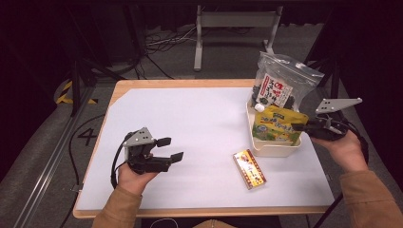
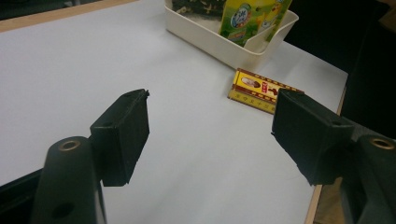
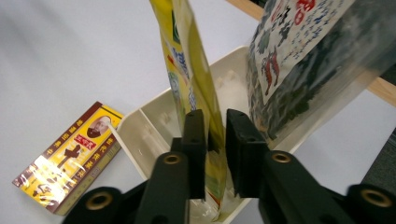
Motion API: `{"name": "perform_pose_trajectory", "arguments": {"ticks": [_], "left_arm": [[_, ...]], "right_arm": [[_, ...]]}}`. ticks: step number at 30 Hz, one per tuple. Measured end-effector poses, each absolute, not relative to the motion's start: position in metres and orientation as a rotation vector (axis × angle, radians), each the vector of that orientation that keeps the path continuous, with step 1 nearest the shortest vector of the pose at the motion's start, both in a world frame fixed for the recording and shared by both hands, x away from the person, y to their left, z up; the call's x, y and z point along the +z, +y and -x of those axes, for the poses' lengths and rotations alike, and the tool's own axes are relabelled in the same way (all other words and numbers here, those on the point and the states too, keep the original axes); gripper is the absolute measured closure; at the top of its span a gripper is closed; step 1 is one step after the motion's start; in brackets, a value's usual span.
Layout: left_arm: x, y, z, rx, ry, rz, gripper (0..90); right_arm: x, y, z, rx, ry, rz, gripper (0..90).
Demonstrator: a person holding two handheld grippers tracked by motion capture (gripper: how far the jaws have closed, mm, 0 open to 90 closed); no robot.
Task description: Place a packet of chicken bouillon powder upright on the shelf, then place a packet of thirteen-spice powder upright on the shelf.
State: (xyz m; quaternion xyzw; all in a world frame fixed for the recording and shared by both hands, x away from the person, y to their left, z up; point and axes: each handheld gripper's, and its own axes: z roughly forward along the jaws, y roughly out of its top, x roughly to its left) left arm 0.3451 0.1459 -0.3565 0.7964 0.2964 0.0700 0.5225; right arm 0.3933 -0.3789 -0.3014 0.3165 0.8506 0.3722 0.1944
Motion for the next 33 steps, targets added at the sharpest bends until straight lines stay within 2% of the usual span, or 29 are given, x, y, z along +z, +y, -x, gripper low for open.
{"name": "perform_pose_trajectory", "arguments": {"ticks": [3,10,12,14,19,23,24,25,26,28,33], "left_arm": [[-0.357,0.146,-0.346,0.168,0.712,-1.908,27.7],[-0.357,0.146,-0.347,0.162,0.717,-1.904,27.6],[-0.357,0.147,-0.347,0.167,0.715,-1.911,27.6],[-0.357,0.147,-0.348,0.164,0.722,-1.915,27.6],[-0.358,0.147,-0.349,0.162,0.726,-1.911,27.7],[-0.359,0.147,-0.349,0.156,0.732,-1.911,27.7],[-0.359,0.147,-0.349,0.158,0.733,-1.911,27.7],[-0.359,0.148,-0.35,0.157,0.728,-1.911,27.7],[-0.359,0.149,-0.35,0.159,0.736,-1.911,27.7],[-0.359,0.15,-0.351,0.162,0.732,-1.912,27.7],[-0.359,0.149,-0.351,0.165,0.74,-1.918,27.7]], "right_arm": [[-0.297,-0.381,-0.387,1.09,2.343,-0.914,66.1],[-0.285,-0.384,-0.367,1.107,2.268,-0.919,60.2],[-0.281,-0.384,-0.36,1.054,2.232,-0.916,56.1],[-0.277,-0.384,-0.354,1.041,2.214,-0.92,56.4],[-0.274,-0.384,-0.34,1.042,2.214,-0.946,61.7],[-0.275,-0.379,-0.327,1.039,2.236,-0.939,71.8],[-0.275,-0.379,-0.327,1.039,2.236,-0.939,71.8],[-0.276,-0.378,-0.325,1.035,2.251,-0.934,76.0],[-0.28,-0.374,-0.322,1.012,2.296,-0.917,84.7],[-0.284,-0.37,-0.321,0.984,2.33,-0.901,89.1],[-0.296,-0.357,-0.319,0.932,2.408,-0.868,90.0]]}}
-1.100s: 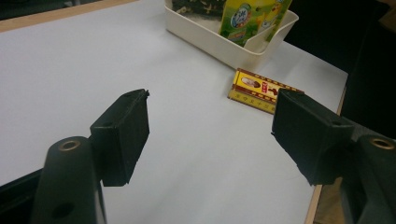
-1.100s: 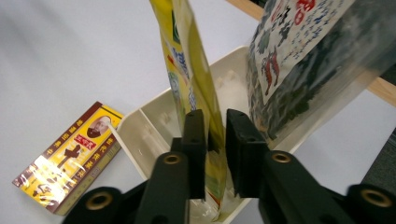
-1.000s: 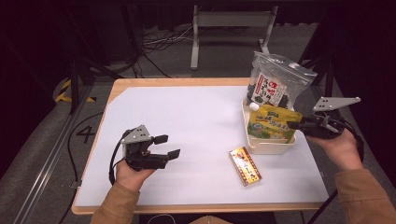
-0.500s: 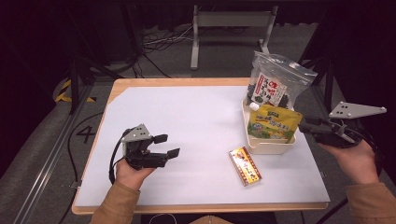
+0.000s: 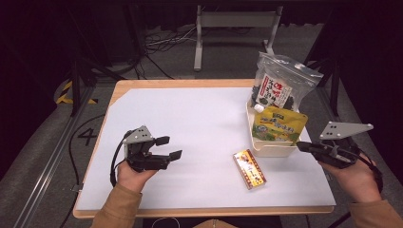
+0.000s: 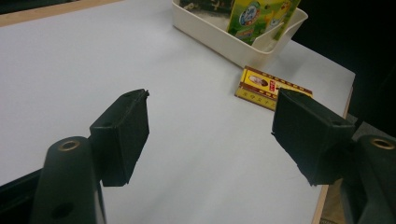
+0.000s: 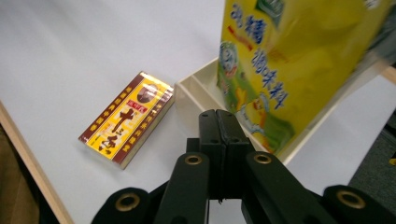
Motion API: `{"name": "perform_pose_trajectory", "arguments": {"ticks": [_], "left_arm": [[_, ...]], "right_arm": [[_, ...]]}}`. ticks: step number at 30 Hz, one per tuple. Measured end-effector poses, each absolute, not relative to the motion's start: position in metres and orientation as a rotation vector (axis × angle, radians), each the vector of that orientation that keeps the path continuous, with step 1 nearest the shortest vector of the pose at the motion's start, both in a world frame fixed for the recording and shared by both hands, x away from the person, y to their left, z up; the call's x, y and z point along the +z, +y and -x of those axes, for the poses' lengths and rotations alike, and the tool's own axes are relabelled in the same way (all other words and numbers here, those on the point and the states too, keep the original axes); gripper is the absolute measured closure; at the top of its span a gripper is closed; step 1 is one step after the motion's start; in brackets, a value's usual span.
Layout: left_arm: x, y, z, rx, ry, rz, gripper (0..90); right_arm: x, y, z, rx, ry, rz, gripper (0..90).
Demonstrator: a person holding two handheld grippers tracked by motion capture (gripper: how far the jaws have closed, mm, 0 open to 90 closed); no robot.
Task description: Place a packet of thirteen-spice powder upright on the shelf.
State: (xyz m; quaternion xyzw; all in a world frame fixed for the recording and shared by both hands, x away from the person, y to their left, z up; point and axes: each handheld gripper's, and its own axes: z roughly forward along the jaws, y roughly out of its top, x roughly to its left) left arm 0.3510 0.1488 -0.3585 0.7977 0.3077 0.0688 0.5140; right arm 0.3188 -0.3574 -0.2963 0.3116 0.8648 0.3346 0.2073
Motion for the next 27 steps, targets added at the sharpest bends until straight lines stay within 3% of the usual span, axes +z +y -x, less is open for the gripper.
{"name": "perform_pose_trajectory", "arguments": {"ticks": [27], "left_arm": [[-0.36,0.15,-0.352,0.167,0.763,-1.936,26.8]], "right_arm": [[-0.384,-0.315,-0.322,0.89,2.581,-0.877,90.0]]}}
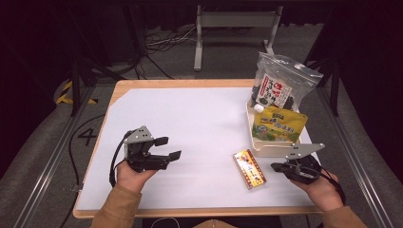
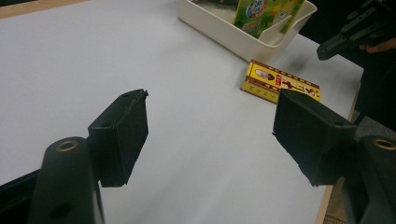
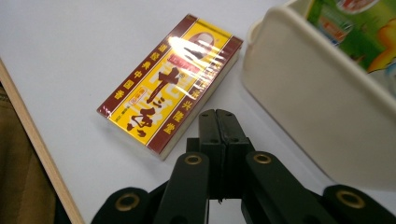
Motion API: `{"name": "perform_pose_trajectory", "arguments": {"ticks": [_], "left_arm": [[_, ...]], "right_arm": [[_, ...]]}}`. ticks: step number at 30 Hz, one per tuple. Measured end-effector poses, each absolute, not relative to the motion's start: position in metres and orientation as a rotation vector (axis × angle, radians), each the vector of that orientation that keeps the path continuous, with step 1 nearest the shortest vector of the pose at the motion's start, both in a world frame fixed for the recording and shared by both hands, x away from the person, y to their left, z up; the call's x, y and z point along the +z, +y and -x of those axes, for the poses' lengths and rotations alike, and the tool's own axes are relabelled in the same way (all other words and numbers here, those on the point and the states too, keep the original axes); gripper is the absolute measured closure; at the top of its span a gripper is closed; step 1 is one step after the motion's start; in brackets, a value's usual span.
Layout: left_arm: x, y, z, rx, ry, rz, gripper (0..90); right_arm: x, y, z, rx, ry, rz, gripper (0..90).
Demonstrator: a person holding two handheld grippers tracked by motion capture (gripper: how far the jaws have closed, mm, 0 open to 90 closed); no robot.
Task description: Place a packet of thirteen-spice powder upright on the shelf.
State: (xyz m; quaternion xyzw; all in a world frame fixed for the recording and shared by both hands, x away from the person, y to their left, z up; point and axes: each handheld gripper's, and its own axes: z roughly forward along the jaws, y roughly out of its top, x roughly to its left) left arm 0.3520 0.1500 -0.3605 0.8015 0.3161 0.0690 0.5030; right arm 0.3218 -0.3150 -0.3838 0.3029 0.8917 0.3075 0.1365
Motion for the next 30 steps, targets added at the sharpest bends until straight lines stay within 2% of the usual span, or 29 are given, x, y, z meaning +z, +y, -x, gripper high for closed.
{"name": "perform_pose_trajectory", "arguments": {"ticks": [16,30], "left_arm": [[-0.361,0.15,-0.353,0.159,0.765,-1.938,26.0],[-0.362,0.149,-0.354,0.157,0.76,-1.945,26.0]], "right_arm": [[-0.413,-0.301,-0.321,0.807,2.674,-0.876,90.0],[-0.419,-0.295,-0.321,0.721,2.7,-0.904,90.0]]}}
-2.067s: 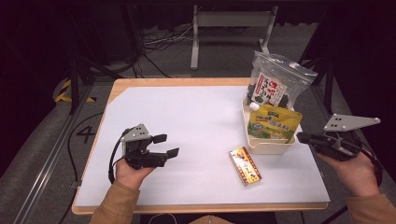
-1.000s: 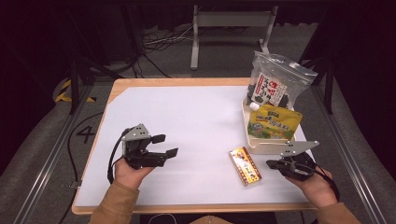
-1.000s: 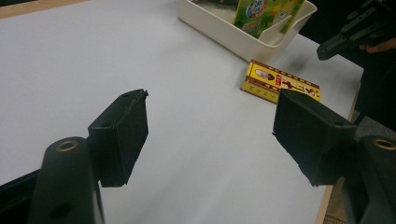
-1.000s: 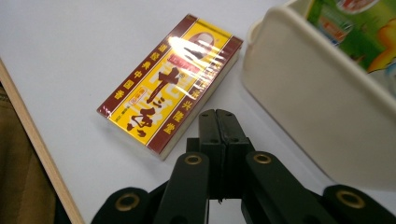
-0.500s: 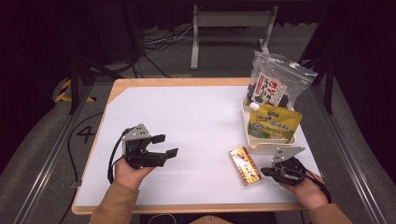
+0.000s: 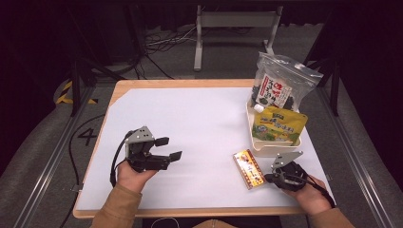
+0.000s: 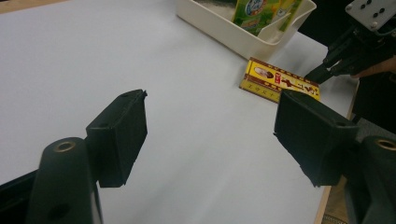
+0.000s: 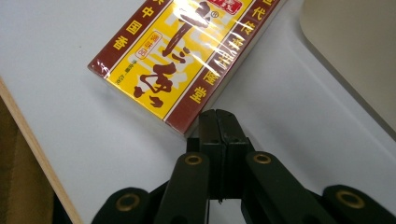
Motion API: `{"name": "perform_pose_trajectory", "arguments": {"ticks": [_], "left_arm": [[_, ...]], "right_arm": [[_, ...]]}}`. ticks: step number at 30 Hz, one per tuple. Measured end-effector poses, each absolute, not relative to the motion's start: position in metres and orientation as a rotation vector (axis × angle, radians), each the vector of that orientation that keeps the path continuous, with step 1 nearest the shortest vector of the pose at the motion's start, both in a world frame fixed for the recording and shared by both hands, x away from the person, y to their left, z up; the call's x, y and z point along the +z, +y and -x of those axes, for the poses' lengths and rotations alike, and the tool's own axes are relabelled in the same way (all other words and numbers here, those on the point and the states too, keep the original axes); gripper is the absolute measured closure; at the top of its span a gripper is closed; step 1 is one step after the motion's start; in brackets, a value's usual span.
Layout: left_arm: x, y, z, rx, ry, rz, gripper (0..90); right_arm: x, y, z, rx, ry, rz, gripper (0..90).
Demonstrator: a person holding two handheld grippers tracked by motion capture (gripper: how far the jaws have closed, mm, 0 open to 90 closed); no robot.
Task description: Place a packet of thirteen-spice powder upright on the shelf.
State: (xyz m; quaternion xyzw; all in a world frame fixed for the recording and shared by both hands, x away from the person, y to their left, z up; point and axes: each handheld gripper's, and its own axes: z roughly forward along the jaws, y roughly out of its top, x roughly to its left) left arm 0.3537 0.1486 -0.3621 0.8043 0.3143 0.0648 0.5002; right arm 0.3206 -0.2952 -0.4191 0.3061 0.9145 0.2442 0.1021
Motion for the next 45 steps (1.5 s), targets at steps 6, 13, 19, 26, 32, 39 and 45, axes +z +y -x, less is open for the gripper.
{"name": "perform_pose_trajectory", "arguments": {"ticks": [6,13,19,26,32,39,45], "left_arm": [[-0.362,0.148,-0.353,0.151,0.765,-1.947,25.9],[-0.362,0.148,-0.353,0.152,0.766,-1.947,25.9],[-0.363,0.147,-0.354,0.15,0.765,-1.947,25.8],[-0.363,0.145,-0.354,0.147,0.762,-1.954,25.6],[-0.364,0.143,-0.354,0.164,0.758,-1.964,22.7],[-0.365,0.138,-0.355,0.172,0.757,-1.993,19.9],[-0.365,0.133,-0.355,0.162,0.753,-2.013,16.5]], "right_arm": [[-0.418,-0.286,-0.317,0.736,2.722,-0.868,90.0],[-0.419,-0.261,-0.311,0.743,2.774,-0.776,90.0],[-0.42,-0.246,-0.309,0.762,2.808,-0.722,90.0],[-0.422,-0.225,-0.308,0.771,2.849,-0.638,90.0],[-0.423,-0.211,-0.31,0.785,2.865,-0.603,90.0],[-0.425,-0.199,-0.312,0.809,2.869,-0.571,90.0],[-0.42,-0.207,-0.311,0.832,2.859,-0.589,90.0]]}}
